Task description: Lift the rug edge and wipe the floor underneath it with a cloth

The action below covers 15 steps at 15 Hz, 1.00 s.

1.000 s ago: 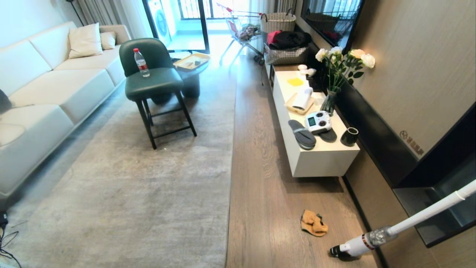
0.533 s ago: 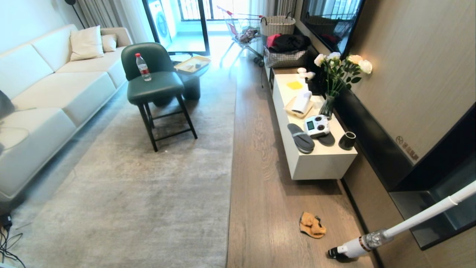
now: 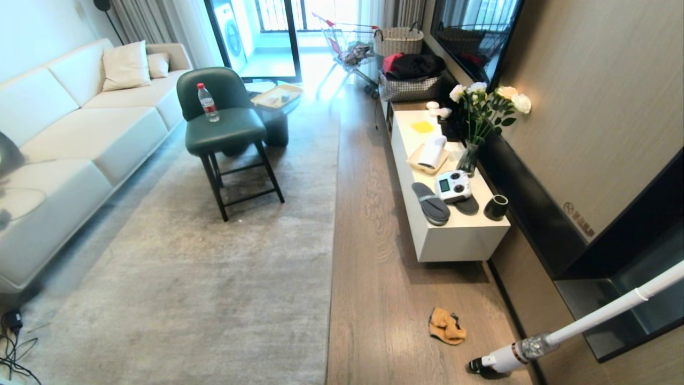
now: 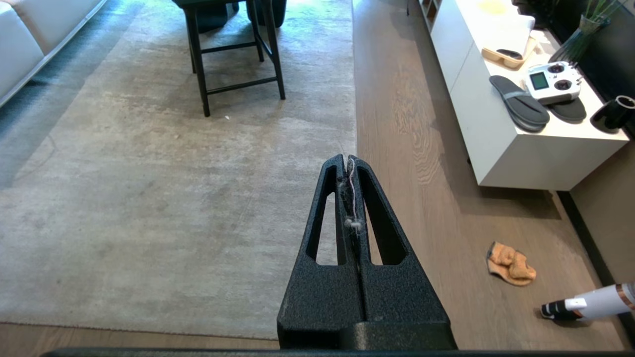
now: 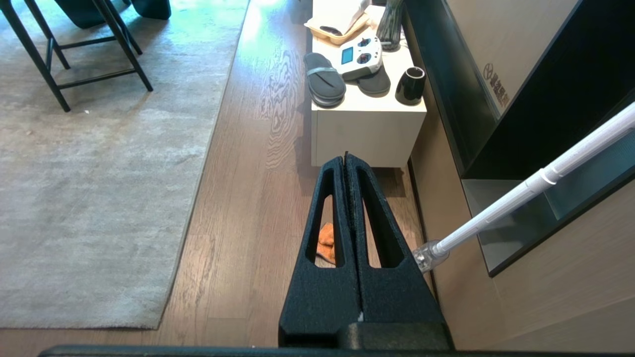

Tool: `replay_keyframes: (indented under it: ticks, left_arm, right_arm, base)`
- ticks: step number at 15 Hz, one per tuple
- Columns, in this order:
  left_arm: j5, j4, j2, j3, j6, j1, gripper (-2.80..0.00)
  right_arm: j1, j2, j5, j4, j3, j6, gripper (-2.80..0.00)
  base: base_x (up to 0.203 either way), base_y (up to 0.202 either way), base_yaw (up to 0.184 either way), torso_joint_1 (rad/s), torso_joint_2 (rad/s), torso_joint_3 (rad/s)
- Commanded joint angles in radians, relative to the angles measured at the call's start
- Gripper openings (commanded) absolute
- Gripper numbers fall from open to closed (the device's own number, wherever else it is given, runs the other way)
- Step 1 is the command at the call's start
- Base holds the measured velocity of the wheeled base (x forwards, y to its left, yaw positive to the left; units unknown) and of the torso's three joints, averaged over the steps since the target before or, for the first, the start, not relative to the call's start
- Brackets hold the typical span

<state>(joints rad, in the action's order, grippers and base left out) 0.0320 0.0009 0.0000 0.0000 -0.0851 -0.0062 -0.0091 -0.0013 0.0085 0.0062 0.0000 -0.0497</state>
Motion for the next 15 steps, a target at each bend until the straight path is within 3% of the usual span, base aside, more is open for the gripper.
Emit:
replay_keyframes:
  ticks: [1, 7, 15]
  left_arm:
    - [0.0, -0.001, 0.0, 0.0, -0.001, 0.0, -2.8]
    - [0.0, 0.001, 0.0, 0.0, -0.001, 0.0, -2.8]
    - [0.0, -0.001, 0.0, 0.0, -0.001, 0.0, -2.8]
  right_arm:
    - [0.0, 0.001, 0.001, 0.0, 0.0, -0.001, -2.8]
    - [0.0, 0.001, 0.001, 0.0, 0.0, 0.004, -2.8]
    - [0.0, 0.001, 0.001, -0.002, 0.0, 0.021, -2.8]
  base:
    - [0.0, 0.0, 0.0, 0.145, -0.33, -0.191]
    - [0.0, 0.0, 0.0, 0.125, -0.26, -0.143]
    - [0.0, 0.0, 0.0, 0.0, 0.0, 0.0]
